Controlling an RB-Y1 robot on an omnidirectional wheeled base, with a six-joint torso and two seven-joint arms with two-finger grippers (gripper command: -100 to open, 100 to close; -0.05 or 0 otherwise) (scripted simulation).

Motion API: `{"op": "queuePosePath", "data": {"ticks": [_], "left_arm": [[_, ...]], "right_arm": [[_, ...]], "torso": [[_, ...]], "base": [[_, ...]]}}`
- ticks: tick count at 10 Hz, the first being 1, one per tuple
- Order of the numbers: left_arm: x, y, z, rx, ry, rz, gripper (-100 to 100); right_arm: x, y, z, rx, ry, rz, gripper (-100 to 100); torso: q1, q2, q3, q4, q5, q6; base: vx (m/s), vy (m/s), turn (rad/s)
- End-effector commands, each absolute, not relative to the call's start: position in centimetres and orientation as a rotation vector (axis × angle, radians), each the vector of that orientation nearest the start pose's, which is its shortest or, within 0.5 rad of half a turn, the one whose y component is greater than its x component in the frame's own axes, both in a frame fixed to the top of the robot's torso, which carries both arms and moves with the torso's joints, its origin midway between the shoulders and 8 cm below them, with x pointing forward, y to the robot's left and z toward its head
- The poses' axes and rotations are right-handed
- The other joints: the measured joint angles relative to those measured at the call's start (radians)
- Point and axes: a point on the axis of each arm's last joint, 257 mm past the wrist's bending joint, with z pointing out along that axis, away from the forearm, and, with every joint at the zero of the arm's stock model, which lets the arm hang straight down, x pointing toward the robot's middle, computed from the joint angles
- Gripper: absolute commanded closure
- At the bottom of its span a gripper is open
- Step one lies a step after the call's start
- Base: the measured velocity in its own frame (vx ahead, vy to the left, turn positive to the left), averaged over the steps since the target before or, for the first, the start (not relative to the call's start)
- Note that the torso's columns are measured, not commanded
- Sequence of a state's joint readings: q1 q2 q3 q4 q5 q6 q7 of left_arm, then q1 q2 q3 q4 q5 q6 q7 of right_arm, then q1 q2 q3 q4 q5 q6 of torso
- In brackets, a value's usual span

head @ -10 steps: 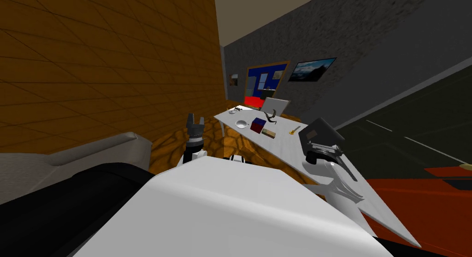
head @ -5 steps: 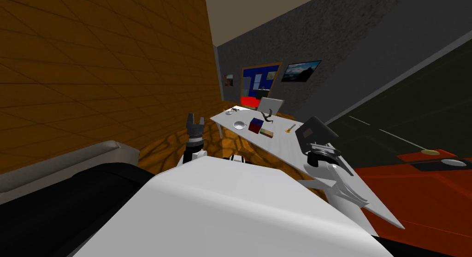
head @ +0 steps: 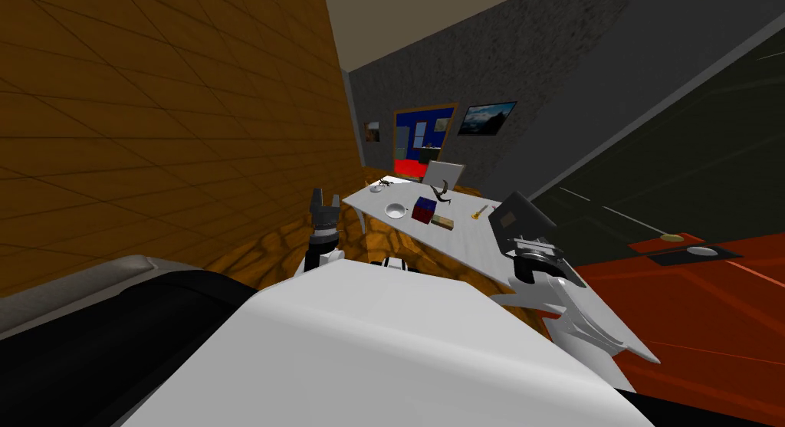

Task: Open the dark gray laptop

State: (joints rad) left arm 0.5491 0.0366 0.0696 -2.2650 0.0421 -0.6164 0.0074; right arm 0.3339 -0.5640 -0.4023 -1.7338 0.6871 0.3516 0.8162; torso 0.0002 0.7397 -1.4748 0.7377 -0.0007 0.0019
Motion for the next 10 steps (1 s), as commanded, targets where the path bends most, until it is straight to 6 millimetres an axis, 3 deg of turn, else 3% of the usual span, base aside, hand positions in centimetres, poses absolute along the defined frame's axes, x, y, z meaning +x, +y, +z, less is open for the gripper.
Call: {"op": "queuePosePath", "data": {"ticks": [1, 10], "left_arm": [[31.8, 30.5, 2.7, -0.6, 0.573, -1.263, 0], [31.8, 30.5, 2.7, -0.6, 0.573, -1.263, 0]], "right_arm": [[37.4, -64.9, -16.1, 0.134, 1.691, -0.94, 100], [39.5, -66.6, -15.8, 0.4, 1.695, -0.705, 100]], "torso": [[-0.001, 0.001, 0.0, 0.001, 0.0, -0.002], [-0.002, -0.002, -0.001, 0.0, 0.001, -0.002]], "base": [[-0.024, -0.014, 0.047], [-0.065, -0.071, 0.06]]}}
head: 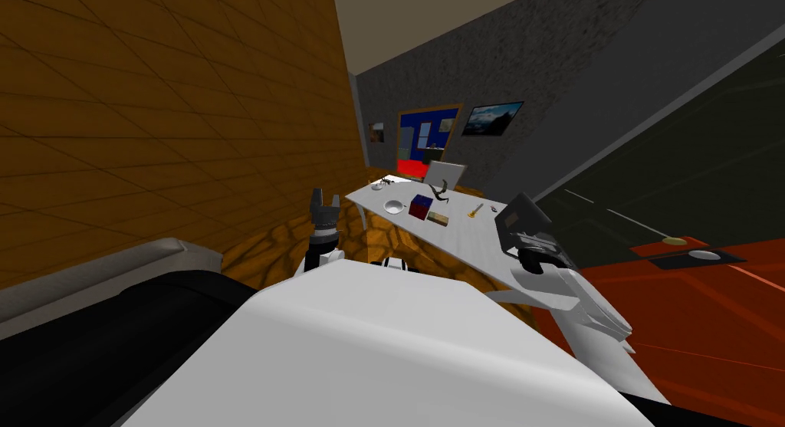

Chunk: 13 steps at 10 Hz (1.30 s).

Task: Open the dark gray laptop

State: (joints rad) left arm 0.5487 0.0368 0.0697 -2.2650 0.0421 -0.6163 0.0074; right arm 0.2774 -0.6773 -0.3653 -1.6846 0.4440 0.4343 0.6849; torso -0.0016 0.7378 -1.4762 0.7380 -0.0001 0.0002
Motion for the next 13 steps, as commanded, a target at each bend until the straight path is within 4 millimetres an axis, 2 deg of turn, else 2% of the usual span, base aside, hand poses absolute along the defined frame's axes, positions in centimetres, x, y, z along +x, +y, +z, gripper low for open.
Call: {"op": "queuePosePath", "data": {"ticks": [1, 3, 12, 13], "left_arm": [[31.8, 30.5, 2.7, -0.6, 0.573, -1.263, 0], [31.8, 30.5, 2.7, -0.6, 0.573, -1.263, 0], [31.8, 30.5, 2.7, -0.6, 0.573, -1.263, 0], [31.8, 30.5, 2.7, -0.6, 0.574, -1.263, 0]], "right_arm": [[39.5, -66.5, -15.9, 0.407, 1.696, -0.695, 100], [39.7, -66.6, -15.8, 0.42, 1.696, -0.68, 100], [42.4, -65.2, -19.5, 0.747, 1.652, -0.335, 100], [42.8, -64.9, -18.2, 0.706, 1.64, -0.349, 100]], "torso": [[0.0, 0.001, 0.001, 0.0, 0.0, 0.0], [0.001, 0.0, 0.0, 0.0, 0.0, 0.001], [-0.014, -0.007, -0.003, -0.006, -0.011, 0.004], [-0.014, -0.005, -0.002, -0.006, -0.011, 0.005]], "base": [[-0.061, -0.056, 0.026], [-0.044, -0.041, 0.025], [-0.069, -0.083, 0.034], [-0.026, -0.022, 0.022]]}}
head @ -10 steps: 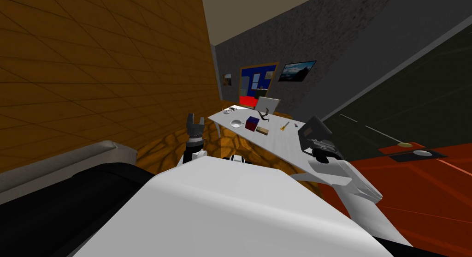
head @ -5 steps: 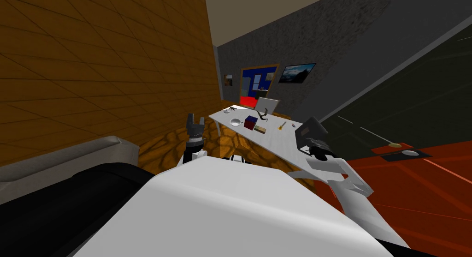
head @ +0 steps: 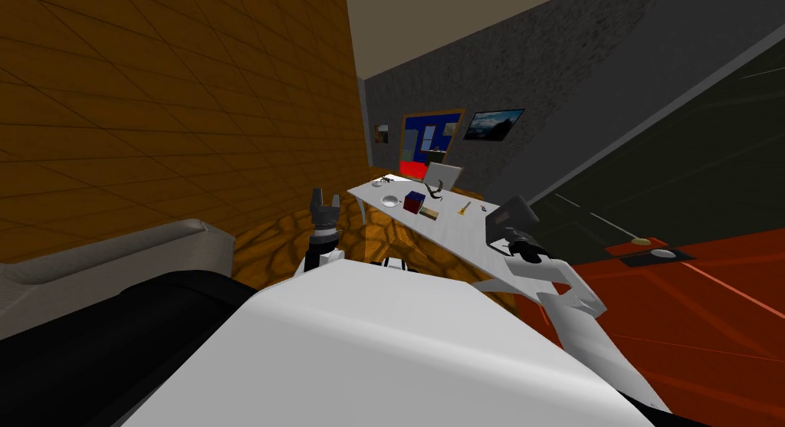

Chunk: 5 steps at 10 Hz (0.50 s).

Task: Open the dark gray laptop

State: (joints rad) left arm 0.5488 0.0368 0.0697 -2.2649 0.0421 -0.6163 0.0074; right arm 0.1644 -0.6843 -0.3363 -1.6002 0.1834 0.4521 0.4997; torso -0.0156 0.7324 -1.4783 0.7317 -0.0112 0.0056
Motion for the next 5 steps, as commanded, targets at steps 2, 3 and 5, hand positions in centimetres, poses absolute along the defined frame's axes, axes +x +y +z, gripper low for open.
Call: {"op": "queuePosePath", "data": {"ticks": [2, 3, 5], "left_arm": [[31.8, 30.5, 2.7, -0.6, 0.574, -1.263, 0], [31.8, 30.5, 2.7, -0.6, 0.574, -1.263, 0], [31.8, 30.5, 2.7, -0.6, 0.574, -1.263, 0]], "right_arm": [[43.4, -64.3, -19.5, 0.767, 1.623, -0.271, 100], [43.6, -64.0, -20.3, 0.799, 1.618, -0.236, 100], [44.1, -63.4, -21.8, 0.862, 1.605, -0.165, 100]], "torso": [[0.002, -0.002, -0.001, 0.0, 0.002, -0.005], [0.001, -0.002, -0.002, 0.0, 0.001, -0.005], [0.0, -0.007, -0.004, -0.003, -0.002, -0.007]], "base": [[-0.047, -0.066, 0.001], [-0.054, -0.069, -0.007], [-0.041, -0.084, -0.005]]}}
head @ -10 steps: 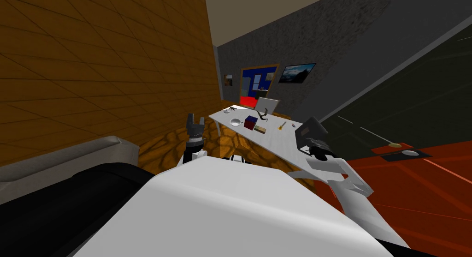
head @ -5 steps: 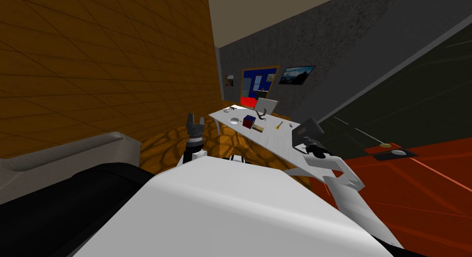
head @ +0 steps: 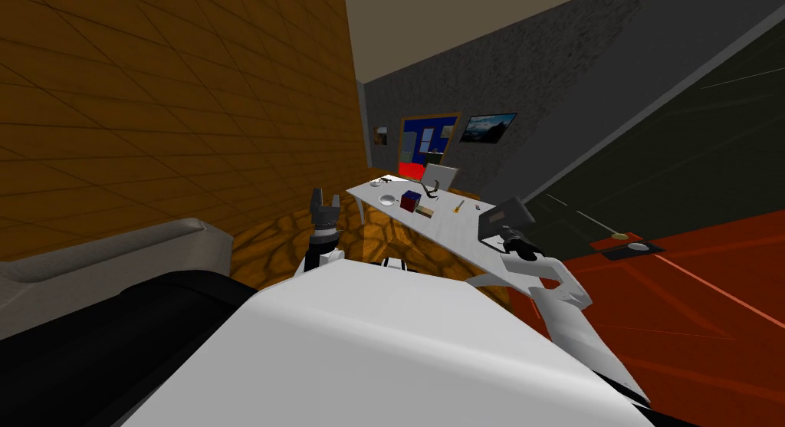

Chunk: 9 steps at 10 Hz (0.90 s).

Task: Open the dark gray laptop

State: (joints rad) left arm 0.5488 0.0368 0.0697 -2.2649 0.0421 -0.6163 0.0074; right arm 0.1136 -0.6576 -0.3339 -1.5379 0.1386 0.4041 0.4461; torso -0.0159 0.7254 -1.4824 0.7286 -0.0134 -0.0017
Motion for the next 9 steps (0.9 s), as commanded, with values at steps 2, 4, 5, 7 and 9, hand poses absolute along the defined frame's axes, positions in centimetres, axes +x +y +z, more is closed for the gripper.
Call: {"op": "queuePosePath", "data": {"ticks": [2, 4, 5, 7, 9], "left_arm": [[31.8, 30.5, 2.7, -0.6, 0.574, -1.263, 0], [31.8, 30.5, 2.7, -0.6, 0.574, -1.263, 0], [31.8, 30.5, 2.7, -0.6, 0.574, -1.263, 0], [31.8, 30.5, 2.7, -0.6, 0.574, -1.263, 0], [31.8, 30.5, 2.7, -0.6, 0.574, -1.263, 0]], "right_arm": [[44.5, -62.7, -23.4, 0.924, 1.59, -0.095, 100], [45.0, -61.9, -24.9, 0.986, 1.573, -0.024, 100], [45.0, -61.9, -24.9, 0.986, 1.573, -0.024, 100], [45.5, -62.2, -23.8, 0.981, 1.545, -0.007, 100], [45.9, -60.9, -25.7, 1.036, 1.524, 0.073, 100]], "torso": [[0.0, -0.001, -0.001, -0.002, -0.002, -0.002], [-0.001, -0.002, -0.001, -0.002, -0.002, -0.002], [0.0, -0.001, -0.001, -0.002, -0.002, -0.001], [0.005, -0.004, -0.002, -0.003, -0.001, -0.004], [0.007, 0.0, 0.0, 0.002, 0.005, -0.005]], "base": [[-0.056, -0.091, 0.001], [-0.06, -0.099, 0.006], [-0.037, -0.06, -0.015], [-0.028, -0.03, -0.024], [-0.034, -0.074, -0.038]]}}
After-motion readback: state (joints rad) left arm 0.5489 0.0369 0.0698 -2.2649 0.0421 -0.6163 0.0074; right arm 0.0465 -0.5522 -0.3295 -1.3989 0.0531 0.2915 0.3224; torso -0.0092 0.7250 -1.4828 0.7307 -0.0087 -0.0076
